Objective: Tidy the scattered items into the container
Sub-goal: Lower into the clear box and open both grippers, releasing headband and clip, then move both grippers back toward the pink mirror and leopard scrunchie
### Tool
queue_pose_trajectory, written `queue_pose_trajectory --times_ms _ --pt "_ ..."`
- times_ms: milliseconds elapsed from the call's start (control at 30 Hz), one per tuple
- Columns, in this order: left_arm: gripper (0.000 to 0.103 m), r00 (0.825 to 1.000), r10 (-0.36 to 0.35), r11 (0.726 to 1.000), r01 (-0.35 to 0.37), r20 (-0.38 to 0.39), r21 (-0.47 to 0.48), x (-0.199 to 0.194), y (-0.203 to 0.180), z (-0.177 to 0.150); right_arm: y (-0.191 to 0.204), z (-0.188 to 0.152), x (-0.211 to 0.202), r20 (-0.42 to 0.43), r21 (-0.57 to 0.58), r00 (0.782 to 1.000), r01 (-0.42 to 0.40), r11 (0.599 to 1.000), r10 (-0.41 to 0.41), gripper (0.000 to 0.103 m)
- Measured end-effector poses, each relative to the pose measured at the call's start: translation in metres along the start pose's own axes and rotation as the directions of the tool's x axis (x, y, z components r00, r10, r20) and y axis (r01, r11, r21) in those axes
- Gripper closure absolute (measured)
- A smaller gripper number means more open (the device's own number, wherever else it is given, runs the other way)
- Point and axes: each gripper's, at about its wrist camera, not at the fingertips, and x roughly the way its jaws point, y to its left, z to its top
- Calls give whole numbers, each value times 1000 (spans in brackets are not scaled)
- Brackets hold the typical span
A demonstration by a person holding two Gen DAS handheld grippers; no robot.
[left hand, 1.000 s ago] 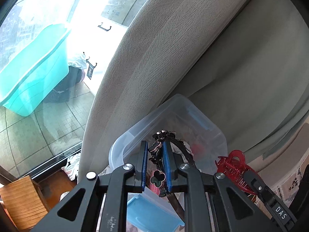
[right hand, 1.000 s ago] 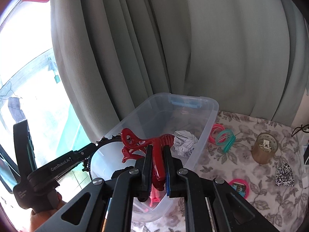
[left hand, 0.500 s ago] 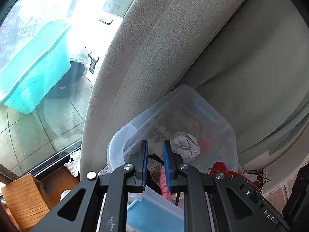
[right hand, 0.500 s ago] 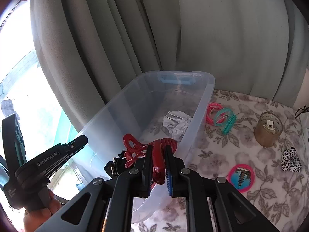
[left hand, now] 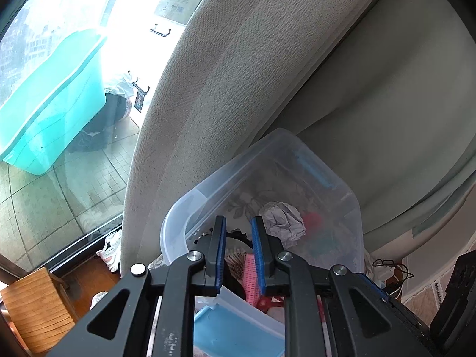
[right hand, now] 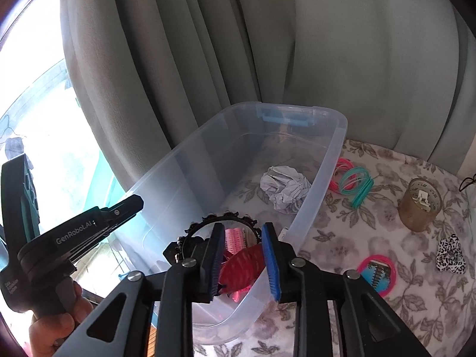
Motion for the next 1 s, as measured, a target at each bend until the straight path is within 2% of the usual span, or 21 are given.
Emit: queue_pose_trajectory --times_ms 233,467,733,1000 --pt "78 1000 -15 1000 15 -13 9 -1 -5 -1 3 -1 -1 -2 -11 1000 5 1000 -5 66" --pt "63 999 -38 999 39 -32 31 -4 -16 -3 11 -4 -4 -14 -37 1000 2 999 -3 59" --pt "48 998 -46 998 48 -43 34 -14 -28 -7 13 -8 -14 -15 -40 1000 -1 999 0 58" --pt "46 997 -19 999 21 -70 27 -22 -37 -12 9 -10 -36 17 -21 1000 -6 1000 7 55"
